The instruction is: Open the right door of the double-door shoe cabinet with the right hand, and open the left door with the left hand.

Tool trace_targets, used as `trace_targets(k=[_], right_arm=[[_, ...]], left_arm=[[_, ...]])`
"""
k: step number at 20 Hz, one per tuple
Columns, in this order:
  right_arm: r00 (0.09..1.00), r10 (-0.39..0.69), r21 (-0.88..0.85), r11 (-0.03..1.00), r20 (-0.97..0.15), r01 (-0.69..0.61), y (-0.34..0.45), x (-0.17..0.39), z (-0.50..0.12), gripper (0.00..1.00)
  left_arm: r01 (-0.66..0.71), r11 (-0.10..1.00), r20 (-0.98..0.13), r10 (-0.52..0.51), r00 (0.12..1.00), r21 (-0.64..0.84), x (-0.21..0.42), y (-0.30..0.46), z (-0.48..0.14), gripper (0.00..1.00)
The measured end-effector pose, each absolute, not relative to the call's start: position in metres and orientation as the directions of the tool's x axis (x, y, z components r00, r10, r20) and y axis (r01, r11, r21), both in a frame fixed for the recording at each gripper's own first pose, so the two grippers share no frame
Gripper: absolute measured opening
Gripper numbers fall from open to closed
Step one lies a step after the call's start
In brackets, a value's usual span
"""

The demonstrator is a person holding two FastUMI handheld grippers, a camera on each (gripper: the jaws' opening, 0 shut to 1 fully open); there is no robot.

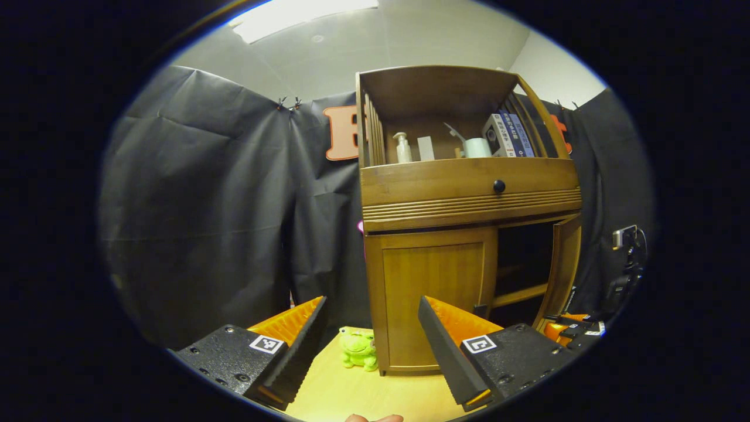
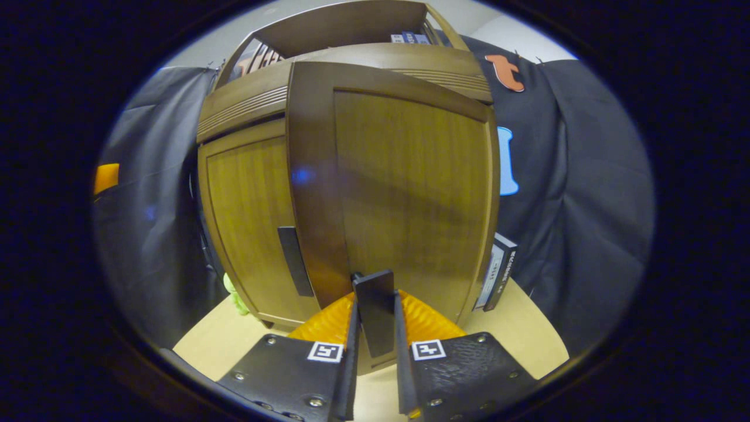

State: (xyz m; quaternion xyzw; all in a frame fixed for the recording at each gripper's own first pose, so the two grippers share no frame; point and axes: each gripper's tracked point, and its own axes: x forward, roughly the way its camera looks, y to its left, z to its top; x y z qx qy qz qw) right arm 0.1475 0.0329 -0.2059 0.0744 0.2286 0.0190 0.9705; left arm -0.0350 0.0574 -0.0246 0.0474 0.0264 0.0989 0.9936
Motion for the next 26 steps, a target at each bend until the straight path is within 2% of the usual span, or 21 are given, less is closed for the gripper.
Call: trace_targets(k=[1, 4, 6, 10, 11, 17, 18, 19, 22, 23, 26], right_arm=[[0.895, 0.068, 0.155, 0.988, -0.442, 0.001, 0.031, 0.147, -0.205, 0.28], [0.893, 0.062, 0.149, 0.989, -0.445, 0.006, 0.025, 0.145, -0.198, 0.27], [0.892, 0.060, 0.132, 0.991, -0.448, -0.001, 0.031, 0.151, -0.198, 0.25], [0.892, 0.030, 0.113, 0.993, -0.451, 0.024, 0.066, 0.147, -0.202, 0.25], [0.890, 0.024, 0.116, 0.993, -0.455, 0.032, 0.060, 0.148, -0.204, 0.25], [0.886, -0.037, 0.092, 0.992, -0.462, 0.090, 0.048, 0.154, -0.197, 0.25], [0.885, -0.051, 0.087, 0.991, -0.463, 0.102, 0.046, 0.155, -0.195, 0.25], [0.886, -0.062, 0.085, 0.990, -0.459, 0.113, 0.039, 0.152, -0.193, 0.25], [0.884, -0.082, 0.082, 0.987, -0.461, 0.135, 0.020, 0.137, -0.194, 0.25], [0.883, -0.089, 0.081, 0.987, -0.460, 0.142, 0.016, 0.135, -0.192, 0.24], [0.884, -0.107, 0.088, 0.983, -0.455, 0.164, 0.005, 0.125, -0.187, 0.25]], left_arm=[[-0.181, 0.979, -0.046, 0.186, 0.981, 0.095, -0.033, 0.053, -0.026, 0.92], [-0.148, 0.985, -0.054, 0.153, 0.987, 0.089, -0.028, 0.042, -0.029, 0.95], [-0.127, 0.988, -0.060, 0.132, 0.989, 0.086, -0.025, 0.035, -0.032, 0.92], [-0.083, 0.994, -0.074, 0.089, 0.993, 0.070, -0.020, 0.020, -0.038, 0.92], [-0.073, 0.995, -0.075, 0.078, 0.994, 0.069, -0.019, 0.017, -0.039, 0.95], [-0.024, 0.998, -0.088, 0.030, 0.996, 0.066, -0.016, -0.002, -0.045, 0.95], [-0.014, 0.998, -0.090, 0.020, 0.996, 0.063, -0.015, -0.005, -0.046, 0.92], [-0.005, 0.998, -0.092, 0.011, 0.996, 0.062, -0.015, -0.009, -0.047, 0.95], [0.018, 0.998, -0.096, -0.013, 0.995, 0.053, -0.016, -0.019, -0.050, 0.92], [0.026, 0.998, -0.100, -0.021, 0.995, 0.050, -0.016, -0.023, -0.051, 0.95], [0.051, 0.998, -0.110, -0.046, 0.993, 0.045, -0.014, -0.033, -0.056, 0.95]])
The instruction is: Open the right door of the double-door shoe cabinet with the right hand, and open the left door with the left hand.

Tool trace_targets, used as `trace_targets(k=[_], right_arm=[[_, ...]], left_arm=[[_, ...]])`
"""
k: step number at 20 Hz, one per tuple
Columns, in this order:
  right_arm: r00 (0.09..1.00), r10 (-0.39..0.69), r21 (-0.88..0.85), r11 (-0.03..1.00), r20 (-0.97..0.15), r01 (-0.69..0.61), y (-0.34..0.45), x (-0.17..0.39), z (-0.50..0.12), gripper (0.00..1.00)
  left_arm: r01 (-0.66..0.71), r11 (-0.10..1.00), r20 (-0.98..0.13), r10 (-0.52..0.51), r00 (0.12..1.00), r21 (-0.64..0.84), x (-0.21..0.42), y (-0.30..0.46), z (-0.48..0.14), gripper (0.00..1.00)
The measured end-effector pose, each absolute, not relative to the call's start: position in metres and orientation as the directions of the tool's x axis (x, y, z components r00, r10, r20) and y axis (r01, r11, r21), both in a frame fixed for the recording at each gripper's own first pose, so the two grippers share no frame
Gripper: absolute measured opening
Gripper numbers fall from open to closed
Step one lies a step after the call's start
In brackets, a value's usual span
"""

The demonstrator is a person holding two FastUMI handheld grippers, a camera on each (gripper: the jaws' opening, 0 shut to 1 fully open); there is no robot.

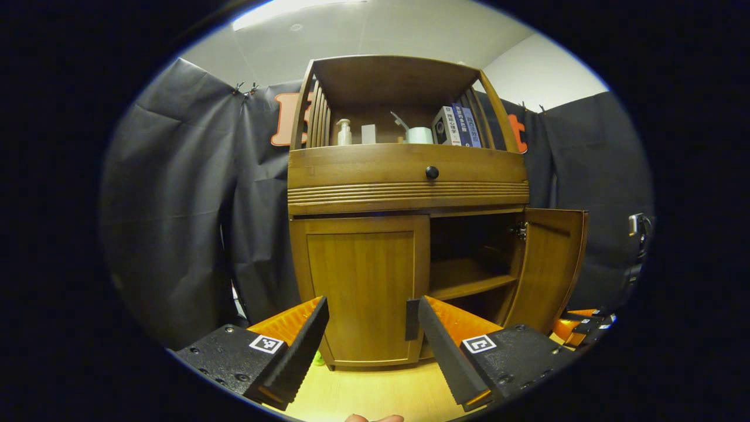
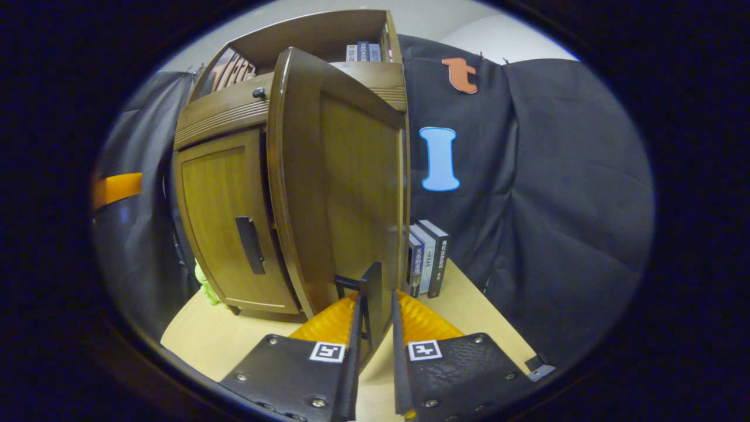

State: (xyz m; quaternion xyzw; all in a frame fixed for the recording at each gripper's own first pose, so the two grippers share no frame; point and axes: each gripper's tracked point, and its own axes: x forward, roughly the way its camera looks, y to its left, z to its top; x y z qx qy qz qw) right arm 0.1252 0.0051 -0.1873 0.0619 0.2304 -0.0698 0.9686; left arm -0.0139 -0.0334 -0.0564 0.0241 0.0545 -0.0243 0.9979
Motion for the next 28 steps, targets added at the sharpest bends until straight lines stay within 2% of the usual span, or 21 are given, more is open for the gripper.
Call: trace_targets(k=[4, 6, 7, 8, 11, 15, 19, 28], right_arm=[[0.885, -0.140, 0.095, 0.975, -0.444, 0.202, -0.014, 0.117, -0.180, 0.25], [0.874, -0.197, 0.056, 0.968, -0.445, 0.246, -0.032, 0.111, -0.181, 0.24], [0.872, -0.209, 0.050, 0.965, -0.442, 0.257, -0.040, 0.109, -0.181, 0.16], [0.870, -0.218, 0.057, 0.961, -0.442, 0.270, -0.045, 0.107, -0.180, 0.16], [0.863, -0.254, 0.062, 0.948, -0.438, 0.311, -0.064, 0.098, -0.177, 0.16], [0.849, -0.327, 0.031, 0.927, -0.416, 0.373, -0.090, 0.085, -0.165, 0.16], [0.855, -0.352, 0.070, 0.911, -0.380, 0.407, -0.101, 0.073, -0.140, 0.17], [0.858, -0.431, 0.052, 0.885, -0.281, 0.462, -0.126, 0.054, -0.082, 0.17]], left_arm=[[0.084, 0.995, -0.121, -0.078, 0.990, 0.047, -0.010, -0.048, -0.062, 0.92], [0.099, 0.994, -0.122, -0.093, 0.988, 0.043, -0.007, -0.056, -0.064, 0.92], [0.106, 0.994, -0.124, -0.101, 0.987, 0.040, -0.005, -0.060, -0.065, 0.92], [0.114, 0.993, -0.127, -0.109, 0.986, 0.037, -0.003, -0.064, -0.067, 0.95], [0.138, 0.990, -0.137, -0.132, 0.982, 0.033, 0.003, -0.074, -0.073, 0.92], [0.159, 0.987, -0.142, -0.153, 0.978, 0.033, 0.015, -0.085, -0.080, 0.95], [0.176, 0.984, -0.157, -0.169, 0.973, 0.031, 0.034, -0.095, -0.093, 0.95], [0.155, 0.988, -0.235, -0.148, 0.961, 0.009, 0.101, -0.104, -0.141, 0.94]])
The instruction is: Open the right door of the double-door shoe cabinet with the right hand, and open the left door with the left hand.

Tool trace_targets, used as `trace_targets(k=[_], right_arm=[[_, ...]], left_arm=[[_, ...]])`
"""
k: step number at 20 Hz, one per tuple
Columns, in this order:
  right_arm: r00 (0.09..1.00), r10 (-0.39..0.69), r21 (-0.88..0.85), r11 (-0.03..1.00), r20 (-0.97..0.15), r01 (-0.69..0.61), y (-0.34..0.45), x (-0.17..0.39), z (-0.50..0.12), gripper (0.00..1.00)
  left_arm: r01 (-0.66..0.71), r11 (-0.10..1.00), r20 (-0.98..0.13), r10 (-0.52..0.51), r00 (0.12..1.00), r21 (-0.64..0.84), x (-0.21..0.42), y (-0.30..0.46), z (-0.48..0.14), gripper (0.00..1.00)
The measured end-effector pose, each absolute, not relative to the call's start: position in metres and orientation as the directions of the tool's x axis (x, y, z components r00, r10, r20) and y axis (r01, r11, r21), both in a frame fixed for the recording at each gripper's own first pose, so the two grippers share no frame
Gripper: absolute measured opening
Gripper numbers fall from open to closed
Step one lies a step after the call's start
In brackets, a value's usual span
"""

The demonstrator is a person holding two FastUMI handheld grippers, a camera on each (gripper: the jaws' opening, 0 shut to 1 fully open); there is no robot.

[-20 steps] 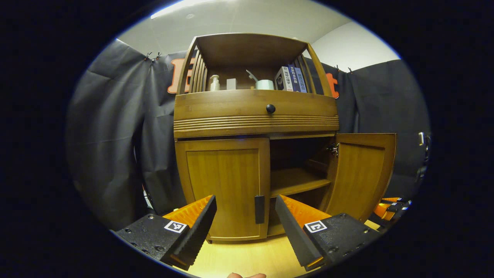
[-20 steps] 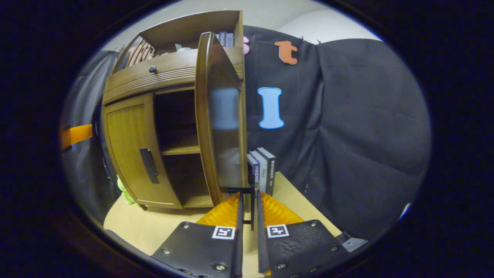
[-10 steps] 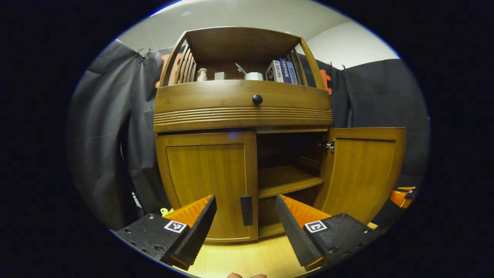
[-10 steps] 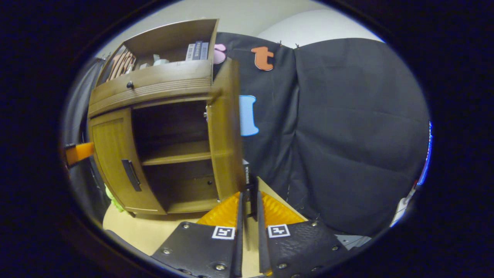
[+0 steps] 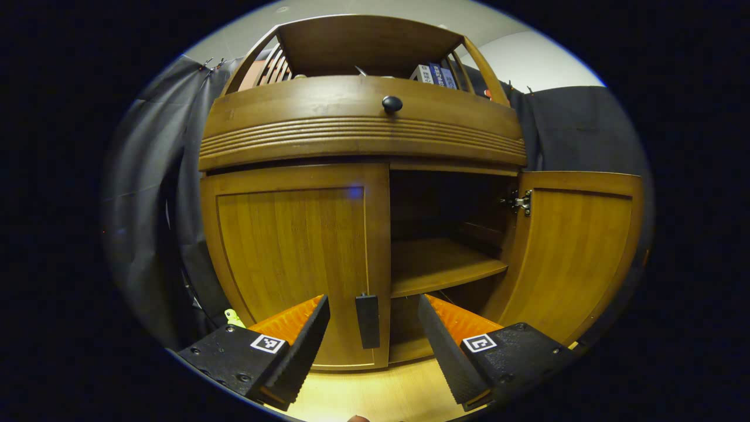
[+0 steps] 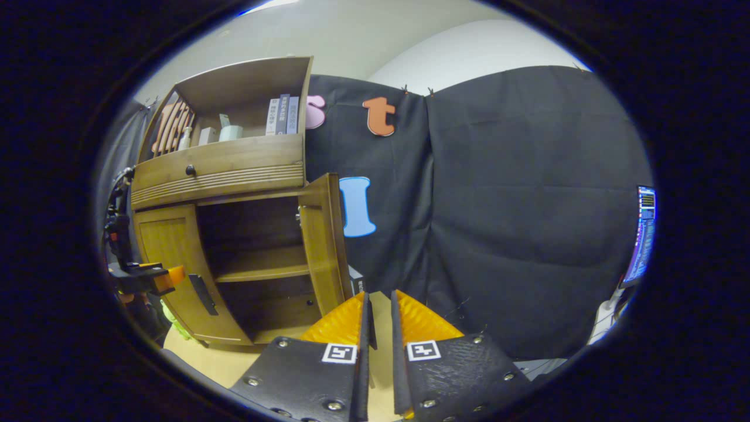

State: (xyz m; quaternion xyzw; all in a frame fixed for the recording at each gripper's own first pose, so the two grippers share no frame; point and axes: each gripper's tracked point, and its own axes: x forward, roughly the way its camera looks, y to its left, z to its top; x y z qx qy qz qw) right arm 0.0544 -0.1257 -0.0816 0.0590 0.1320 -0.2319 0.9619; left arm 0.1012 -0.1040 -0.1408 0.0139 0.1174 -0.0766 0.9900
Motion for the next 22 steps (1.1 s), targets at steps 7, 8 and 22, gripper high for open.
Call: trace_targets(k=[7, 8, 22], right_arm=[[0.837, -0.483, 0.005, 0.866, -0.257, 0.501, -0.147, 0.055, -0.073, 0.17], [0.834, -0.488, 0.007, 0.862, -0.258, 0.507, -0.149, 0.056, -0.073, 0.17], [0.799, -0.549, -0.005, 0.825, -0.246, 0.565, -0.183, 0.058, -0.073, 0.17]], left_arm=[[0.118, 0.993, -0.284, -0.114, 0.952, -0.002, 0.145, -0.102, -0.172, 0.86], [0.116, 0.993, -0.295, -0.111, 0.949, -0.002, 0.152, -0.102, -0.176, 0.86], [0.067, 0.997, -0.327, -0.071, 0.942, -0.025, 0.181, -0.099, -0.213, 0.39]])
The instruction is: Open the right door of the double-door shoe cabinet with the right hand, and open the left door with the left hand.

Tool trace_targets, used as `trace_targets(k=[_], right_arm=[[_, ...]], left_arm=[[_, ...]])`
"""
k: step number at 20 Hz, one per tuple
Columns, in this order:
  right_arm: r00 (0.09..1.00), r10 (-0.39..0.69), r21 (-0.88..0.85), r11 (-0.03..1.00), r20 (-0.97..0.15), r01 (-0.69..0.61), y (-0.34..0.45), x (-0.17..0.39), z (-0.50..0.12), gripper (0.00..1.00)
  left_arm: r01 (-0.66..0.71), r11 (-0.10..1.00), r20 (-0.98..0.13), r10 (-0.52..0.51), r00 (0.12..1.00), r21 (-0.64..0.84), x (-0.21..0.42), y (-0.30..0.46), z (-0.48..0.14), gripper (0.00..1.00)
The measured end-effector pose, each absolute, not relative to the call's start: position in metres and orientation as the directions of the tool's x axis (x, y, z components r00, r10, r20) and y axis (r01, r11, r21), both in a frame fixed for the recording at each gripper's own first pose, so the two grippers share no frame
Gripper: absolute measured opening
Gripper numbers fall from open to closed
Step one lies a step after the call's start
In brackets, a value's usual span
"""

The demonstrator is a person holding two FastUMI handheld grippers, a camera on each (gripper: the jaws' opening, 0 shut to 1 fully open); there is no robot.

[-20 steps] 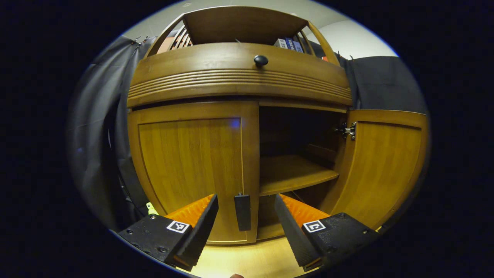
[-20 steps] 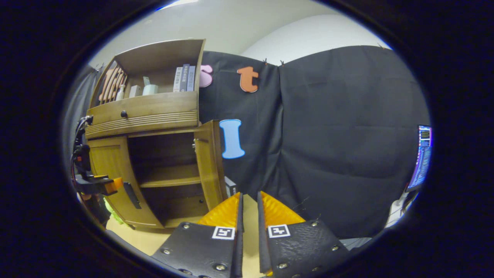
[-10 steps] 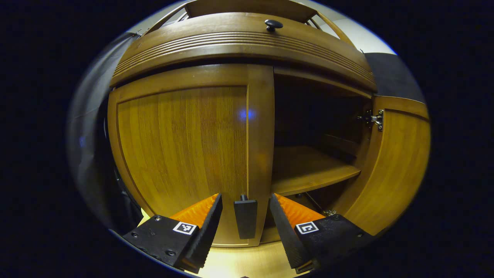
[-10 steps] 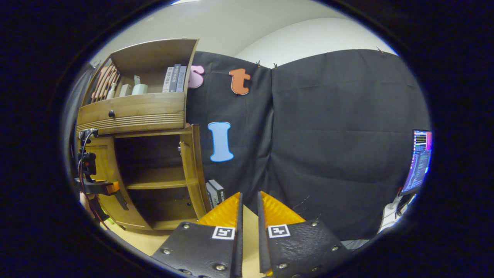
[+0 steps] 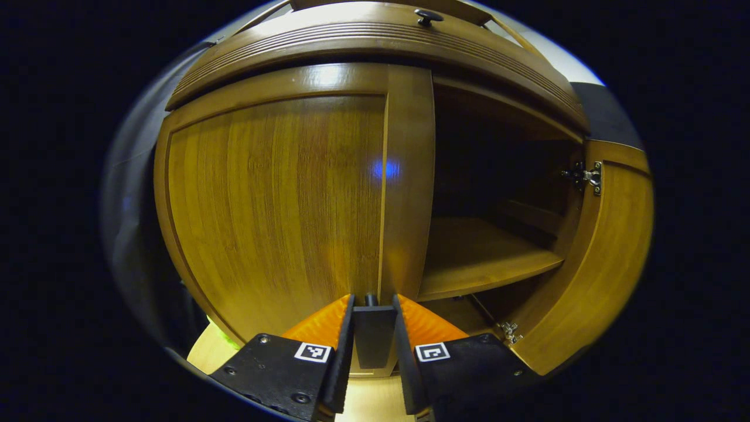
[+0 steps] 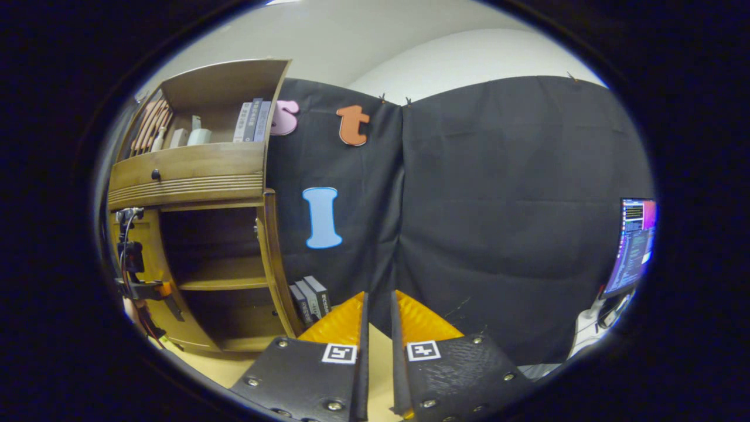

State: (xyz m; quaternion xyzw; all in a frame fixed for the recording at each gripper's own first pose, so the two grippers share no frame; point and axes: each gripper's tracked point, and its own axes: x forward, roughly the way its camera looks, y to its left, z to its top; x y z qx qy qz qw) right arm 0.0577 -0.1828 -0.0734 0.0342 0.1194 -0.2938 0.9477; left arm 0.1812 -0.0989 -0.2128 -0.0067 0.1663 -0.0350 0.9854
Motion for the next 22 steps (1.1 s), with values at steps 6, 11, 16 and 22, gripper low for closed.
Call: trace_targets(k=[6, 11, 16, 22], right_arm=[[0.813, -0.525, 0.002, 0.840, -0.254, 0.543, -0.176, 0.060, -0.075, 0.17], [0.826, -0.497, 0.018, 0.854, -0.266, 0.519, -0.167, 0.061, -0.079, 0.17], [0.847, -0.463, 0.025, 0.874, -0.262, 0.485, -0.156, 0.062, -0.073, 0.17], [0.882, -0.392, 0.023, 0.911, -0.263, 0.412, -0.131, 0.077, -0.069, 0.17]], left_arm=[[0.075, 0.997, -0.316, -0.082, 0.945, -0.036, 0.180, -0.099, -0.212, 0.35], [0.100, 0.993, -0.304, -0.117, 0.946, -0.070, 0.166, -0.096, -0.209, 0.36], [0.104, 0.992, -0.297, -0.119, 0.948, -0.066, 0.142, -0.092, -0.206, 0.33], [0.115, 0.990, -0.297, -0.135, 0.945, -0.083, 0.103, -0.079, -0.201, 0.33]])
